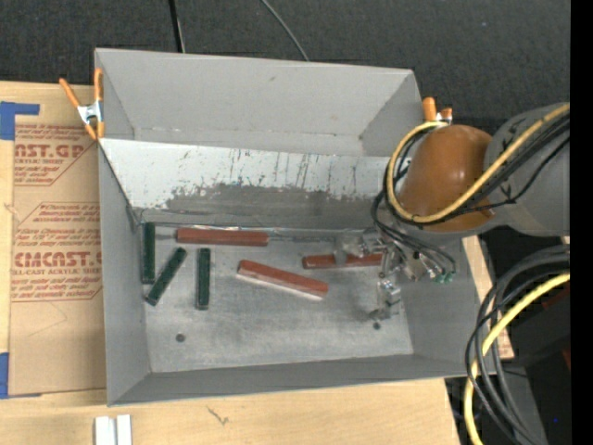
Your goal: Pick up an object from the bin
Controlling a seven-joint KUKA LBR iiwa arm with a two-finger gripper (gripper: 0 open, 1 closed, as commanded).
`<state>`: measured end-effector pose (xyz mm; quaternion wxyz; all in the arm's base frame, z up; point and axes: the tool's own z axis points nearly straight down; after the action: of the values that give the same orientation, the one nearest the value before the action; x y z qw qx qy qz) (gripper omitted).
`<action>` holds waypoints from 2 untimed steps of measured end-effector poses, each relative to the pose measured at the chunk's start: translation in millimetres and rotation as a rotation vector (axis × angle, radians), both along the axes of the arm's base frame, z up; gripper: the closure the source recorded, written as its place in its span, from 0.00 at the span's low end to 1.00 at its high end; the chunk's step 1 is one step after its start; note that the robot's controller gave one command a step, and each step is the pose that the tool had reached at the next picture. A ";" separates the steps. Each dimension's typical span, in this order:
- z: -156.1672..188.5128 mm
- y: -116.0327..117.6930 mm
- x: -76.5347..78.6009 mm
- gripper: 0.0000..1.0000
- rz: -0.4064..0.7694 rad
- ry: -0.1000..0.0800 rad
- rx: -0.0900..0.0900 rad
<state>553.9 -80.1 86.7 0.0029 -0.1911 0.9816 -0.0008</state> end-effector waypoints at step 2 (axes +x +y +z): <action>-14.6 12.5 42.3 1.00 -0.286 -0.003 0.004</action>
Offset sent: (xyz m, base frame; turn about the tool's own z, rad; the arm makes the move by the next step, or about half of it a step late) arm 0.0000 0.0000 0.0000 0.0000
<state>596.2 -67.5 72.1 0.0045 -0.0494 0.9988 0.0003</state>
